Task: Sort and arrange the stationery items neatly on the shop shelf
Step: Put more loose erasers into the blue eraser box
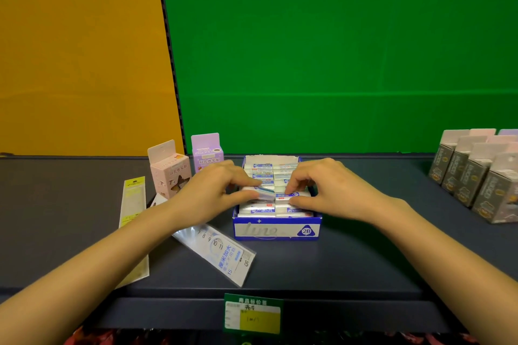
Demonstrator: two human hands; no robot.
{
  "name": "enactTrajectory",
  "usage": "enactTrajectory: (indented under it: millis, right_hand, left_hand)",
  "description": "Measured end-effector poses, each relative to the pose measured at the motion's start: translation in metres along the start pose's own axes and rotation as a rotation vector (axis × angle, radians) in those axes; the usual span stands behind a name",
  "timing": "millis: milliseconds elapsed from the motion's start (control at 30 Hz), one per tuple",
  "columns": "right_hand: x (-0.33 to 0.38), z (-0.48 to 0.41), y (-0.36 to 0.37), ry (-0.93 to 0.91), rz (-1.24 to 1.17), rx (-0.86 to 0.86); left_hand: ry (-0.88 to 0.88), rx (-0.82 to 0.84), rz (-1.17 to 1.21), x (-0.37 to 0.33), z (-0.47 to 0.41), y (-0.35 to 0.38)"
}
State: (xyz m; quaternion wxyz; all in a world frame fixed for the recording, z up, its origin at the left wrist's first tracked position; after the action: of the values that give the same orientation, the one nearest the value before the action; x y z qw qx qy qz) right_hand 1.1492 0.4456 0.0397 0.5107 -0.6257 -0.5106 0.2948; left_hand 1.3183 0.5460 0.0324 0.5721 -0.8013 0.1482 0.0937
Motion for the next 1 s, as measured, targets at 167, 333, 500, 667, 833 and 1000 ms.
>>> enactTrajectory:
  millis: [167,333,500,667,833,1000]
  right_hand:
    - [-0.002,0.001,0.001,0.019,-0.038,0.010]
    - [-0.002,0.002,0.000,0.033,-0.040,-0.001]
    - [-0.002,0.004,0.000,0.028,-0.010,0.002]
    - [-0.002,0.010,-0.002,0.041,-0.021,0.071]
    - [0.000,0.015,-0.001,0.056,-0.022,0.115]
    - [0.002,0.015,-0.002,0.061,-0.026,0.132]
  left_hand:
    - [-0.026,0.012,-0.014,-0.003,-0.001,0.000]
    - [-0.003,-0.005,-0.132,-0.006,-0.006,0.000]
    - [-0.021,0.028,-0.168,-0.007,-0.007,0.001]
    - [-0.055,0.048,-0.102,-0.010,-0.006,0.001]
    - [-0.035,0.056,-0.178,-0.015,-0.006,-0.002]
    - [-0.008,0.047,-0.180,-0.018,-0.004,-0.003]
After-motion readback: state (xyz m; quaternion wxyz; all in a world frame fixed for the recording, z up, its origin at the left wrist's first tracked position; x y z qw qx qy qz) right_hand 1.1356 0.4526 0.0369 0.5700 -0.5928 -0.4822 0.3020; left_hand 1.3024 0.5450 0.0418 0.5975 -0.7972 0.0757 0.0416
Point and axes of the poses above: each hand's wrist, its own z-axis away from the middle knuckle, its own y-axis out of the palm, x = y × z, the point moved 3 cm from there along -z, towards the middle knuckle, and after that the axes turned 4 degrees about -y, right-handed, at the moved point
